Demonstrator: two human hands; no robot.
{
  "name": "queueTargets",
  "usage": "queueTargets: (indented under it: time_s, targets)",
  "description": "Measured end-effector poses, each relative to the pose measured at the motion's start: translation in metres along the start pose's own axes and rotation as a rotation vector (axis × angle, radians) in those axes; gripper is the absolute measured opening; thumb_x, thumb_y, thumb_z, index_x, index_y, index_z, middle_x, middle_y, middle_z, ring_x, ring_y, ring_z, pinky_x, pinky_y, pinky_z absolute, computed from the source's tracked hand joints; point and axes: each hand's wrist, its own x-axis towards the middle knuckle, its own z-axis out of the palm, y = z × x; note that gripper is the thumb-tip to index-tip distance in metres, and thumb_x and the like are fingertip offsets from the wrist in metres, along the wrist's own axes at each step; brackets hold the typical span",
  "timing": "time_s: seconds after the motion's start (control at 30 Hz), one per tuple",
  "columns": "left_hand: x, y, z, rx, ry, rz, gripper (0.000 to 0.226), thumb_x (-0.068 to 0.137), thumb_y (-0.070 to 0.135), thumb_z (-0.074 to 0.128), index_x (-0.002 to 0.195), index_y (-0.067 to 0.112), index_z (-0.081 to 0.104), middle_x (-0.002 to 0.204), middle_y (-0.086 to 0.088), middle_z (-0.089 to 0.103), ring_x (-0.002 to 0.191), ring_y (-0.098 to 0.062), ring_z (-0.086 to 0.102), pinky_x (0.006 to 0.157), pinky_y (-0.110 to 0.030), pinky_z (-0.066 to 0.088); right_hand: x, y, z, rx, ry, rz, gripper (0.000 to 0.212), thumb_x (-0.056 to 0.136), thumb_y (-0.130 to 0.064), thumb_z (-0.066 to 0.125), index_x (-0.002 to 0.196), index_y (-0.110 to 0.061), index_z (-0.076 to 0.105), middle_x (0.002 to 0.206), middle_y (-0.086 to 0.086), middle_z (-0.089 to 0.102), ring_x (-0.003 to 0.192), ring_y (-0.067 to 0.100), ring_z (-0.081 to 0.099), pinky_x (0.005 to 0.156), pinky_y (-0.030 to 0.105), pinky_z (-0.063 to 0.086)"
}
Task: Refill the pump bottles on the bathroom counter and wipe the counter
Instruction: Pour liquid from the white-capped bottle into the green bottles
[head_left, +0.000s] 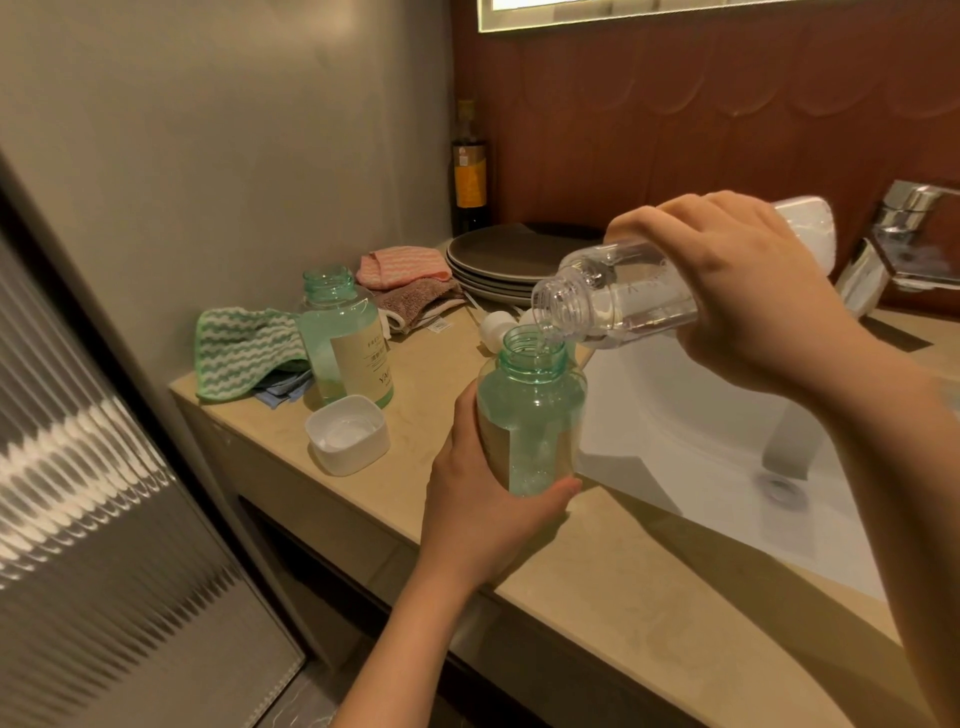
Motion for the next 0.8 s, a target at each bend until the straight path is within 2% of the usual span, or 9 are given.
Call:
queueTargets:
  time_s: [0.7,0.8]
  targets:
    - [0.0006,0.0002,-0.0004,0.019,0.002,0.016,0.092,0.049,0.053,0.077,0.124,0.054,0.025,0.121,0.026,0.05,0.111,-0.001,0.051,0.095,-0.034,0.049,0.0004,-0.0002,-0.0007,-0.003,0.009,-0.005,0.073,0.065,0.012,0.069,0.128,-0.018,0.047,0.114,0.012,0.056,0.103,0.032,0.047,0.09,0.042,0.038]
    - [0.0007,-0.0003,-0.0005,0.01,-0.002,0.011,0.094,0.047,0.057,0.074,0.127,0.05,0.026,0.122,0.022,0.051,0.112,-0.005,0.052,0.095,-0.038,0.05,0.0006,0.0003,-0.0002,-0.011,0.006,-0.005,0.074,0.064,0.012,0.069,0.127,-0.018,0.047,0.114,0.011,0.056,0.103,0.031,0.047,0.089,0.042,0.038]
